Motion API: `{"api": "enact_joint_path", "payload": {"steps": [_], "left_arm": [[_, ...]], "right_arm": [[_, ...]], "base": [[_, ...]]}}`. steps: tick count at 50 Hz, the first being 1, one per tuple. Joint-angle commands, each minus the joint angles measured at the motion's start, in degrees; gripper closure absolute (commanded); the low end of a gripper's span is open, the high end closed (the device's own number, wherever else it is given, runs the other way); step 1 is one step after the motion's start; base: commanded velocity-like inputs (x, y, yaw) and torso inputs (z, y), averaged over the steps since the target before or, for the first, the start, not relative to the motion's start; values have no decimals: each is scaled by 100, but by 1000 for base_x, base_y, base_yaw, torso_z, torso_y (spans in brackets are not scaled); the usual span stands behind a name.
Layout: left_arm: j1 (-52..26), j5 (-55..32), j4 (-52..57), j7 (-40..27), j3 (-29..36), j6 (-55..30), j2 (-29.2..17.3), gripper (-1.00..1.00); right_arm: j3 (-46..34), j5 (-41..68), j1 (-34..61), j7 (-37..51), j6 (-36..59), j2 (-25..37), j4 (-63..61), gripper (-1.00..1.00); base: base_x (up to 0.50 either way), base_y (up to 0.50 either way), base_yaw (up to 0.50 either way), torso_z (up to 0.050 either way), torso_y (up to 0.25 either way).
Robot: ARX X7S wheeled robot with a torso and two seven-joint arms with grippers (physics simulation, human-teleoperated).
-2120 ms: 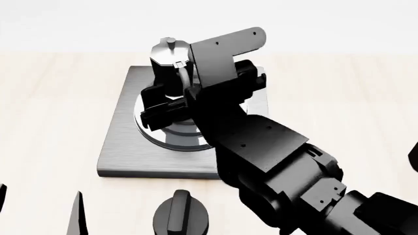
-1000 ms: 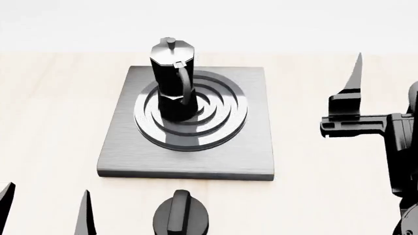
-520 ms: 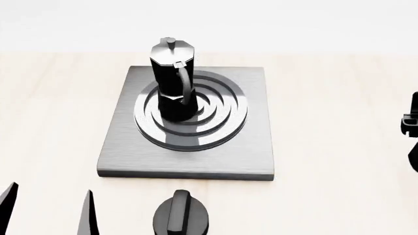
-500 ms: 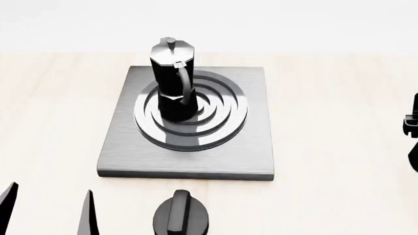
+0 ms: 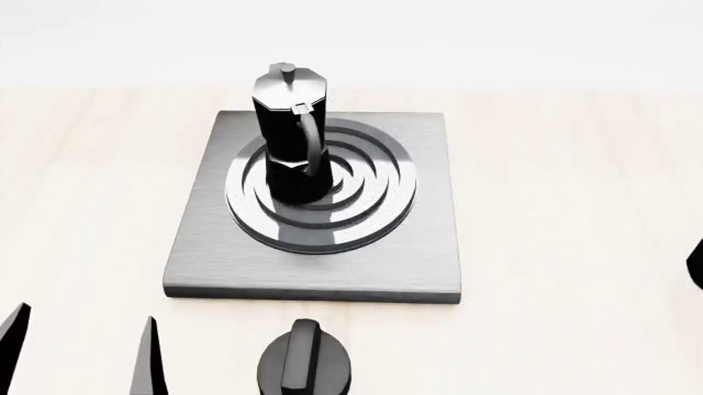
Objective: Put both moka pots on the stove.
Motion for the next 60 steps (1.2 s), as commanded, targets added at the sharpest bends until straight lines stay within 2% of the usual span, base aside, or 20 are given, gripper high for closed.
{"api": "enact_joint_path", "payload": {"steps": [1,10,26,38,60], "left_arm": [[-38,-35,-21,6,5,2,-8,-100],[-71,-44,10,5,4,-35,-39,-100],[-128,-50,34,5,25,-110,-75,-100],[-170,-19,15,-1,70,-159,-75,-100],[-206,-49,-29,-6,91,-156,-88,-100]], "right_arm": [[-107,-23,379,-848,735,-307,874,-100],[-214,-35,492,-1512,1100,-616,1732,-100],[-109,215,131,-2026,915,-1058,2690,-100],[-61,268,-32,-2086,794,-1163,2978,-100],[3,256,-152,-2090,636,-1287,3255,-100]], "base": [[0,0,0,0,0],[0,0,0,0,0],[0,0,0,0,0],[0,0,0,0,0],[0,0,0,0,-77]]}}
